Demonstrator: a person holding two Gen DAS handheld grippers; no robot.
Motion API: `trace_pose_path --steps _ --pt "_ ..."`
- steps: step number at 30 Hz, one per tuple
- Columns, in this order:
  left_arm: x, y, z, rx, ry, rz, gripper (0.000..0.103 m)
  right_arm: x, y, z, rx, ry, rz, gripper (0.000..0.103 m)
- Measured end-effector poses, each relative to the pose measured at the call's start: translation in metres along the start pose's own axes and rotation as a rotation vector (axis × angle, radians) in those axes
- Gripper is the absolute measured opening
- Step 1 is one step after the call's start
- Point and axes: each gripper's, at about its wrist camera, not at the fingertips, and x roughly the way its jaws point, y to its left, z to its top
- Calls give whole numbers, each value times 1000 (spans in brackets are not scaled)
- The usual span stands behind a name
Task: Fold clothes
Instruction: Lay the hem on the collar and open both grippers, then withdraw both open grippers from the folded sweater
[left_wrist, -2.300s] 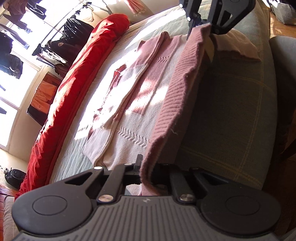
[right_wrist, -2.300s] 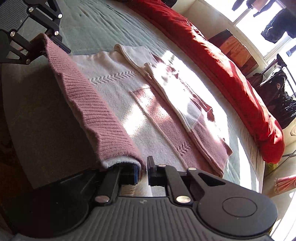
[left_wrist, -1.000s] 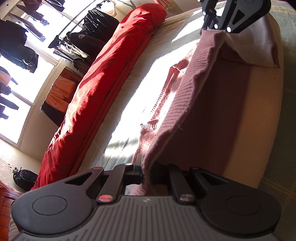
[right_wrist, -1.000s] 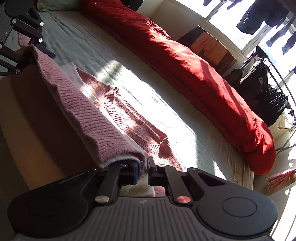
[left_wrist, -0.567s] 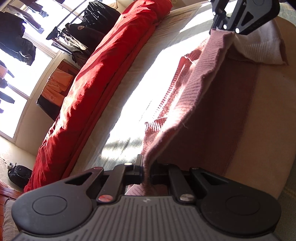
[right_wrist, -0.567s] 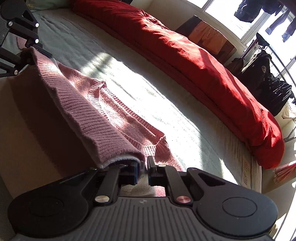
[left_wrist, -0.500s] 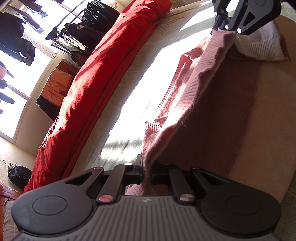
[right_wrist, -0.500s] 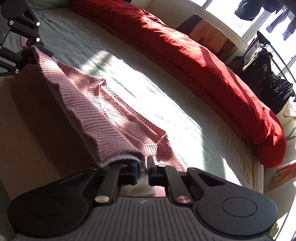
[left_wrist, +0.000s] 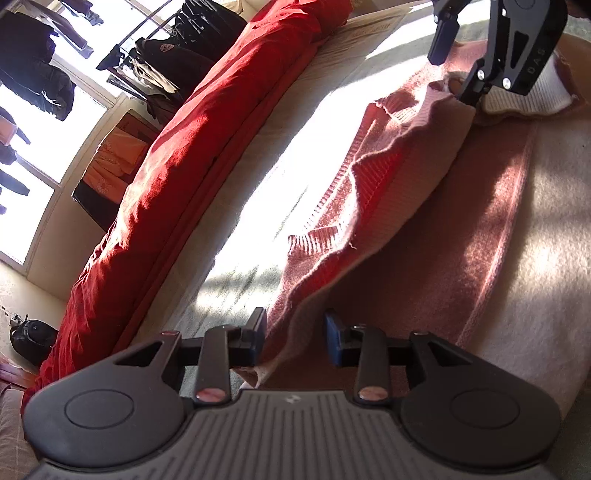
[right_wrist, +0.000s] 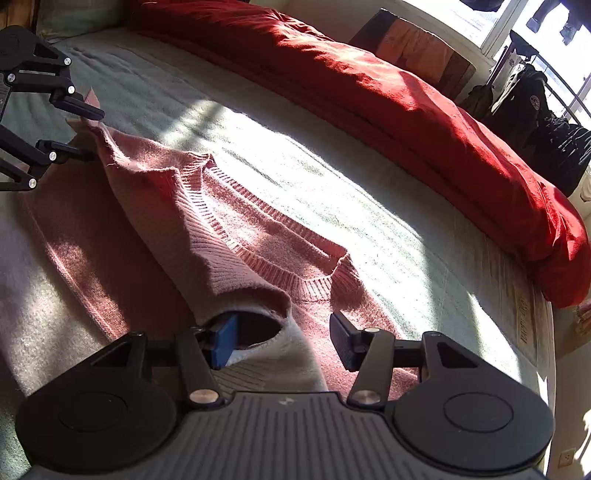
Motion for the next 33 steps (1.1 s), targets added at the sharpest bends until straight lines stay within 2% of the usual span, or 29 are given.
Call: trace_pose_path --steps 2,11,15,18,26,31,33 --pt "-7 2 2 3 -6 12 41 -9 -1 2 5 -14 8 64" --pt "-40 1 7 -2 -15 22 42 -54 -10 0 -2 -44 -29 65" --pt "-53 -3 7 -50 2 -31 42 -74 -15 -12 4 -35 -44 65" --pt "-64 -10 6 -108 5 -84 46 -84 -16 -27 -15 -5 -38 65" --pt "-93 -60 7 -127 -22 -170 53 -95 -14 -65 -86 69 -16 65" --pt "-93 -74 9 -207 -2 -233 56 -84 -5 -74 -197 74 -37 65" --pt "-93 -77 10 -223 12 -252 63 -79 0 -74 -256 52 -64 65"
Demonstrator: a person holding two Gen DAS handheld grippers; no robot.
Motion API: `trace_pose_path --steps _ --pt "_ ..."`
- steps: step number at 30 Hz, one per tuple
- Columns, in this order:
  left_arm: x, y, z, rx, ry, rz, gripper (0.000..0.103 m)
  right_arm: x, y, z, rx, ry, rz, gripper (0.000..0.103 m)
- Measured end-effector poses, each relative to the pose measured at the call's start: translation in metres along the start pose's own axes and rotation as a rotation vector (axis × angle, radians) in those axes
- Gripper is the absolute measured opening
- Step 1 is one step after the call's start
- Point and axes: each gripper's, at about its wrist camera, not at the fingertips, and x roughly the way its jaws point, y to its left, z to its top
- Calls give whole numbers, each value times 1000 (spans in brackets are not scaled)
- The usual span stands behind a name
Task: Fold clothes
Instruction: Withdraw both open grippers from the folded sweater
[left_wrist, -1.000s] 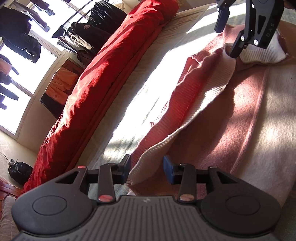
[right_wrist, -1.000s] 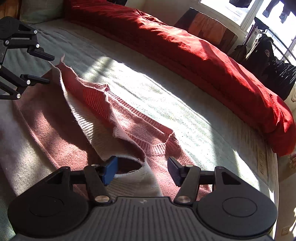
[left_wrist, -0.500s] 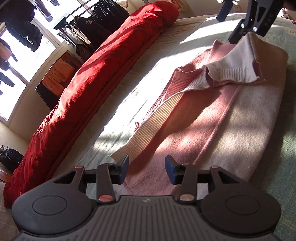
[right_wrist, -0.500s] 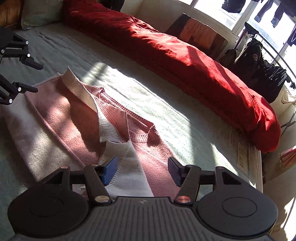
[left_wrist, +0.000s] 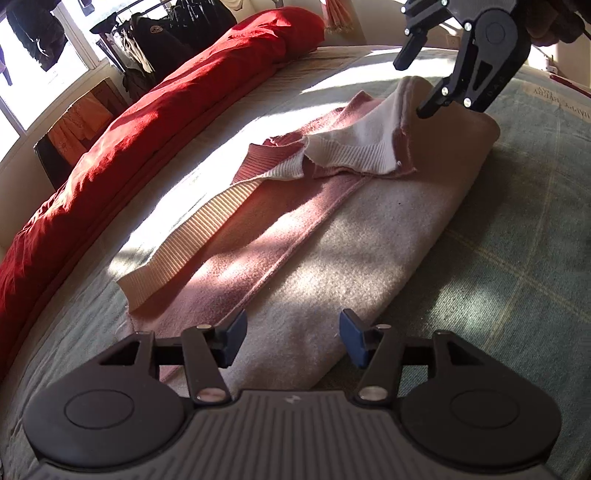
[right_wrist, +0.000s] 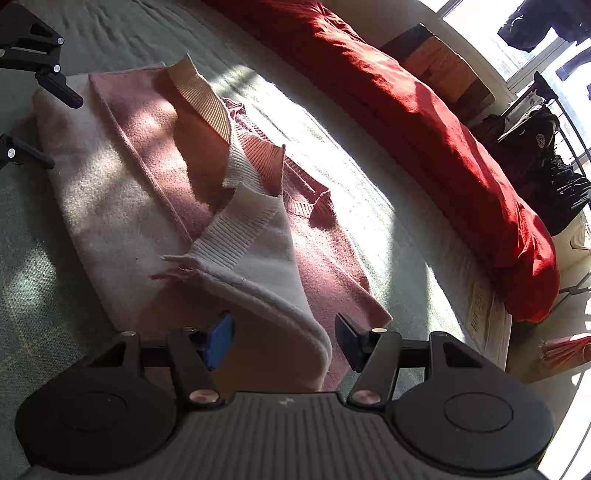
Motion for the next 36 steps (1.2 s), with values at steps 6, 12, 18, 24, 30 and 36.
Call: trace_pose_path --steps 6,12,18,24,30,36 --pt "-1 2 3 -96 -11 -30 70 14 13 5 -181 -47 -34 62" --pt "5 3 6 -112 -14 -12 71 23 -5 11 -121 -41 -2 21" --pt "11 4 6 -122 -4 -10 72 41 -49 5 120 -21 10 14" --pt "15 3 5 -124 8 -2 72 65 -89 -14 421 4 27 10" --pt "16 5 7 -138 16 4 72 93 -119 -46 726 86 37 16" --pt "18 14 5 -162 22 12 74 78 -114 -46 739 40 31 21"
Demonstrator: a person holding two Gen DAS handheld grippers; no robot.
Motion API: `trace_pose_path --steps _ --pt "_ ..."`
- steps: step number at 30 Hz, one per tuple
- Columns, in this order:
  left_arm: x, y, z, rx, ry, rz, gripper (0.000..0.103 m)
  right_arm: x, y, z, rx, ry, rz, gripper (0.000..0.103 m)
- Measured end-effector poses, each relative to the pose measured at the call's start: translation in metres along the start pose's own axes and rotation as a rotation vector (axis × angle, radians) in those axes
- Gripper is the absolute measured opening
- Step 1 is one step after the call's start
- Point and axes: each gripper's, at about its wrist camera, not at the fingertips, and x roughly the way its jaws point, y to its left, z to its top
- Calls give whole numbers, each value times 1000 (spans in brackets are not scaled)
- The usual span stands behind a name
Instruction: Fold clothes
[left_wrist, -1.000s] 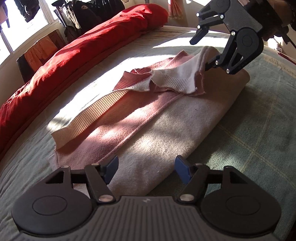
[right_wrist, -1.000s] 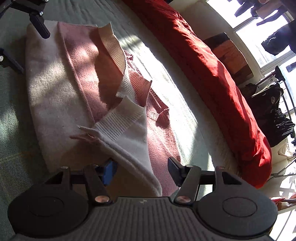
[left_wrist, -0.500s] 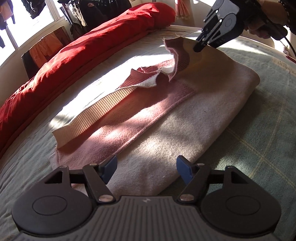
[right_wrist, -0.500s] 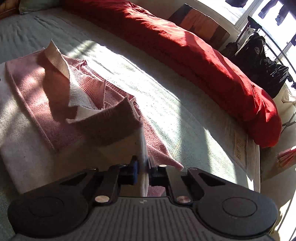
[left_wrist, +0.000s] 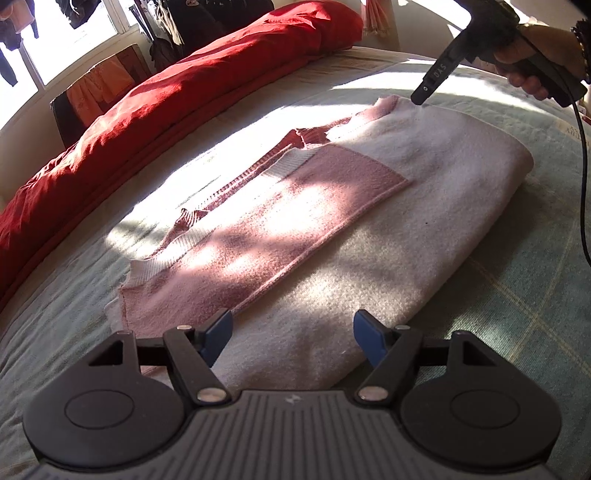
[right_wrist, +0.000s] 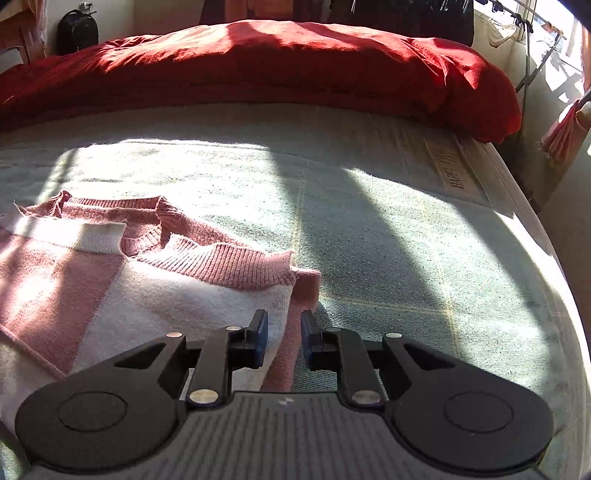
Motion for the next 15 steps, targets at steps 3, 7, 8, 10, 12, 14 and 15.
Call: trace_pose_path --steps 3,7,8,10,12,14,15 --pt "2 9 1 -33 5 25 74 -12 8 5 -40 -18 5 21" --pt "2 26 -3 -106 0 31 74 -30 10 1 -11 -15 91 21" --pt "3 31 -5 -131 3 25 74 -33 10 -2 1 -15 117 21" --pt "7 38 -13 -181 20 3 74 -35 12 -16 12 -1 169 21" --pt "12 42 -23 -216 49 -15 74 -33 15 -34 -2 39 174 21" --pt "15 41 -35 -218 85 -20 74 -31 17 -52 -15 80 179 20" --pt "16 41 -41 -223 102 -28 74 -31 18 -60 -21 97 181 20"
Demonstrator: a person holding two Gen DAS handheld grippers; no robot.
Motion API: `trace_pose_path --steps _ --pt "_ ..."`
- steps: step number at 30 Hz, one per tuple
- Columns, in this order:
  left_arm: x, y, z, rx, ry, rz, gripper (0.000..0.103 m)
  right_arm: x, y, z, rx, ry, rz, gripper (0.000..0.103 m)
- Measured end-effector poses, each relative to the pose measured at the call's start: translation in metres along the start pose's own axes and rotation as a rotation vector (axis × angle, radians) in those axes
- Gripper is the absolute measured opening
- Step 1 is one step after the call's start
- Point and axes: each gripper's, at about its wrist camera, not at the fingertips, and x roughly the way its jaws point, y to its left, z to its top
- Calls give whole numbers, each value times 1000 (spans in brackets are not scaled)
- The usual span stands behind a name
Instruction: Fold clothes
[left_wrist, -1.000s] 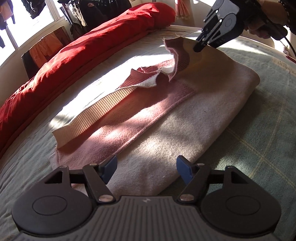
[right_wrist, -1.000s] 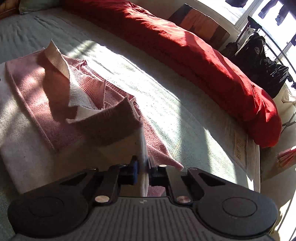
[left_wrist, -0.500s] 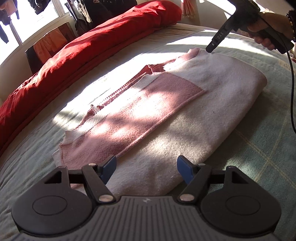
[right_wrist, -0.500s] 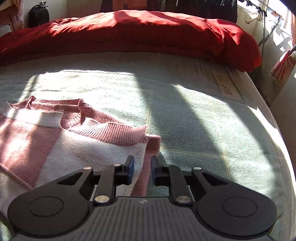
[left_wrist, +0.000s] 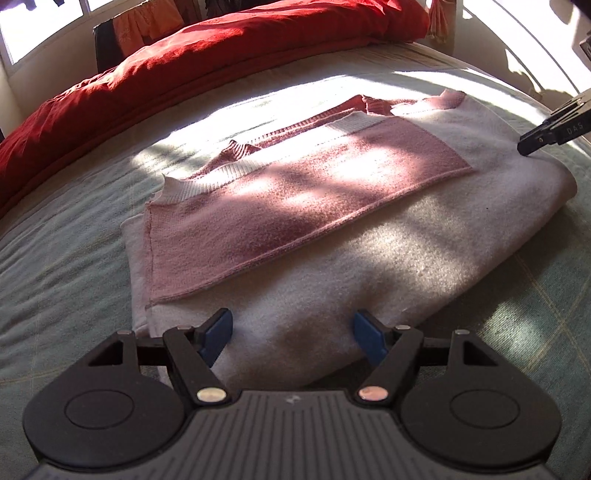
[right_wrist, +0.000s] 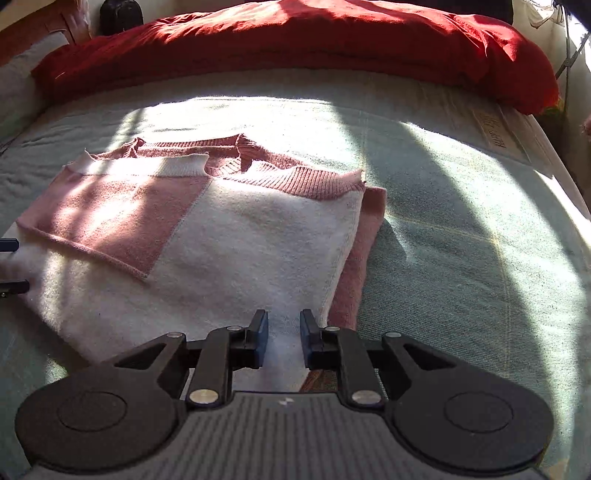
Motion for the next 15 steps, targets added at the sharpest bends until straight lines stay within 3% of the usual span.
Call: trace_pose_path --steps 4,9,13,15 --pt "-2 6 -13 -15 47 -18 77 -9 7 -14 -23 21 -15 20" --pt "-22 6 -1 51 -2 -8 77 -31 30 -10 -95 -13 8 22" --pt "-8 15 3 3 40 -7 77 -22 39 -10 -90 17 16 22" --pt "-1 22 -7 -56 81 -41 77 -15 36 -20 -72 47 -4 22"
